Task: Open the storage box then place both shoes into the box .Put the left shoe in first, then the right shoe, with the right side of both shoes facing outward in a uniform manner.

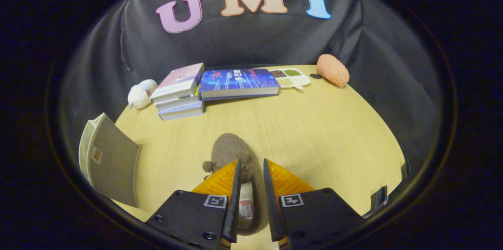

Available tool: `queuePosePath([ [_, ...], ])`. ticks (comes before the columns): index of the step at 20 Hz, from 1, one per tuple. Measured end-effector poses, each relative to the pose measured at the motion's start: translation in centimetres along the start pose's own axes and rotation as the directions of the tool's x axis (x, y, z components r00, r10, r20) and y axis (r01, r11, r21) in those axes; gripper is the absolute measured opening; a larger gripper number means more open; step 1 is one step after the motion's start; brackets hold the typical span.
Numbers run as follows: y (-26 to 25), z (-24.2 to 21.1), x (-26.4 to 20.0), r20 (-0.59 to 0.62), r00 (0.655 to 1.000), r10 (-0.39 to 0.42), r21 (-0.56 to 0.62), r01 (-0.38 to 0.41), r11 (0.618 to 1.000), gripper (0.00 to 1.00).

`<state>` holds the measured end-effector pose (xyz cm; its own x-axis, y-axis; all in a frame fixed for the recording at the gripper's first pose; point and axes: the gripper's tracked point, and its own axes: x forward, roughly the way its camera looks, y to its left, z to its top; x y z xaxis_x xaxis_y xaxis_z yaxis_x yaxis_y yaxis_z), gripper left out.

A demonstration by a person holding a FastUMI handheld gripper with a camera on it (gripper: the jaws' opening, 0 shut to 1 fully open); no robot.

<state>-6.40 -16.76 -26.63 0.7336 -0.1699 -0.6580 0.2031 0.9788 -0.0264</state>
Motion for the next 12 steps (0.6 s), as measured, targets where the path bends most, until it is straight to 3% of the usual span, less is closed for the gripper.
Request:
queuePosePath([
  [12, -0.2, -6.3, 3.1, -0.179, 0.979, 0.097, -0.032, -0.105, 0.994, 0.36],
])
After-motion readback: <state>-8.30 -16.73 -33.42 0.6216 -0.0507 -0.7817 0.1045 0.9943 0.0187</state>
